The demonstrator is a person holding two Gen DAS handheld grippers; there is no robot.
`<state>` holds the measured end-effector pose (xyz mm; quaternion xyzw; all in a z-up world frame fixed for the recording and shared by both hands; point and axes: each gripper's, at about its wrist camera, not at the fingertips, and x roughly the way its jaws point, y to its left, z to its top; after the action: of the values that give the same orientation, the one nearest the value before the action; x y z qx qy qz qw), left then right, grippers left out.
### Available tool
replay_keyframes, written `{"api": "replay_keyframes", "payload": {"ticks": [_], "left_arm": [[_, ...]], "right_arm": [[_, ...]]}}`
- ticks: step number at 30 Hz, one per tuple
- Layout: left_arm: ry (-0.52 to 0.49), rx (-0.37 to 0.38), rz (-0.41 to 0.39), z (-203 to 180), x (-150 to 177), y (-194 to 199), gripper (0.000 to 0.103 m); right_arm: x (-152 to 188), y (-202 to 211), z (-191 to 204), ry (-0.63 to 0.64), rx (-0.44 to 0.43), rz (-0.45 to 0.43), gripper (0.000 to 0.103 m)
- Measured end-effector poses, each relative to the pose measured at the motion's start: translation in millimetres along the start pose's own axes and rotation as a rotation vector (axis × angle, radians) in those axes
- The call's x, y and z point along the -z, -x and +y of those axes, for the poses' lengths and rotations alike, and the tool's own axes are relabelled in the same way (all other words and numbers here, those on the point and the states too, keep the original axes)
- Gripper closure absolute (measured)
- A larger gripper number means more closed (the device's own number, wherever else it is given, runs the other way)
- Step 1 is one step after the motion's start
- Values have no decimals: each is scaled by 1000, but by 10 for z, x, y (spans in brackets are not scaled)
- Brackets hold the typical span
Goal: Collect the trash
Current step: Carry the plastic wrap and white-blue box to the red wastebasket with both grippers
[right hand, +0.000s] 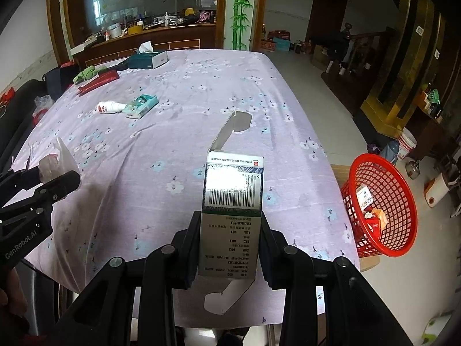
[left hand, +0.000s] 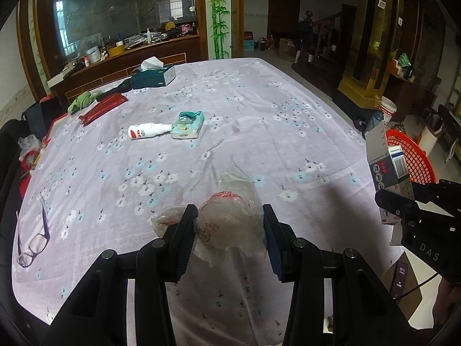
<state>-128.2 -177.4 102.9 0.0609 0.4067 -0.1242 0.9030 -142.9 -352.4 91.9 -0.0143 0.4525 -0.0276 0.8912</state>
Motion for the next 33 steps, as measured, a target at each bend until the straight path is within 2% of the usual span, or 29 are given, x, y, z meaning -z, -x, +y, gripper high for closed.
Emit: {"api": "replay_keyframes", "payload": {"ticks": [33], "left_arm": [[-94, 65, -4, -603, -168, -105, 59]], "right_arm": [[93, 74, -610, -115, 46, -1, 65]]}}
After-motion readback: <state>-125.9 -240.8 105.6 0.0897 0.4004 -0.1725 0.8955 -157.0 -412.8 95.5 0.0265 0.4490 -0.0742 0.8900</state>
